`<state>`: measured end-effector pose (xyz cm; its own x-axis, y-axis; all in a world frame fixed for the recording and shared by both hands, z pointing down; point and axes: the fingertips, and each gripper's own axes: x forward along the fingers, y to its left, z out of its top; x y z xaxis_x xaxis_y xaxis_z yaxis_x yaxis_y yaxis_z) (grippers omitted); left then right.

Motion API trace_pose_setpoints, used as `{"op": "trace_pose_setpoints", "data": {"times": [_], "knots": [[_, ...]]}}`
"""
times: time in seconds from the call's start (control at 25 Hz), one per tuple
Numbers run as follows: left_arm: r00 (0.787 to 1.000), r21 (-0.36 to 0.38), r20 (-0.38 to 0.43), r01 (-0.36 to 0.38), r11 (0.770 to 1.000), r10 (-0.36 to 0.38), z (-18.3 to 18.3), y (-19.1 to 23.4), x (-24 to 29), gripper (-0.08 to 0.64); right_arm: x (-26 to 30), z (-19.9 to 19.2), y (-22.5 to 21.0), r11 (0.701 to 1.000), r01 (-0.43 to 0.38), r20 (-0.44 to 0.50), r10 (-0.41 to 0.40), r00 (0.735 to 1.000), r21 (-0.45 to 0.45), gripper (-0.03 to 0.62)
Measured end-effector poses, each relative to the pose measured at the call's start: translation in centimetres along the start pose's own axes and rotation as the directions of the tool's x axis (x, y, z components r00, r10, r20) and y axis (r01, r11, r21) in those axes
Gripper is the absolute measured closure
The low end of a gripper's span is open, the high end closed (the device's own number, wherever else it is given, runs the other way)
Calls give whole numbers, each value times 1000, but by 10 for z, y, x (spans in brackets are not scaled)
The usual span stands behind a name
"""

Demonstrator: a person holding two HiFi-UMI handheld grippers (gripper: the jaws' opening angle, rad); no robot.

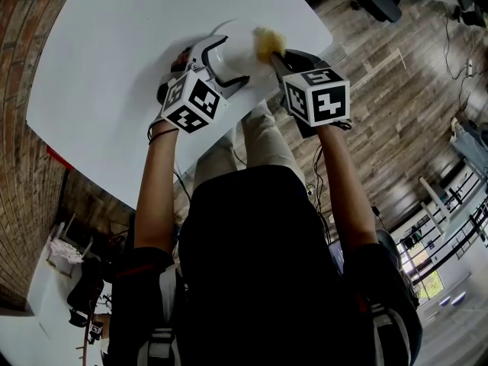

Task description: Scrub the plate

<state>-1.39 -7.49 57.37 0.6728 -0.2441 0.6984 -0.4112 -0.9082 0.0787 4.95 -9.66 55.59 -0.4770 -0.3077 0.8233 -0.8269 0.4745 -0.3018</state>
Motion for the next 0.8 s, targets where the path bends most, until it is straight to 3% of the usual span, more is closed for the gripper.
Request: {"op": "trace_pose_setpoints", "data": {"times": [0.8], "knots": [[1000,-4,-9,-2,1000,2,0,2,4,169,2,-12,10,999,-38,-33,38,999,17,551]]}}
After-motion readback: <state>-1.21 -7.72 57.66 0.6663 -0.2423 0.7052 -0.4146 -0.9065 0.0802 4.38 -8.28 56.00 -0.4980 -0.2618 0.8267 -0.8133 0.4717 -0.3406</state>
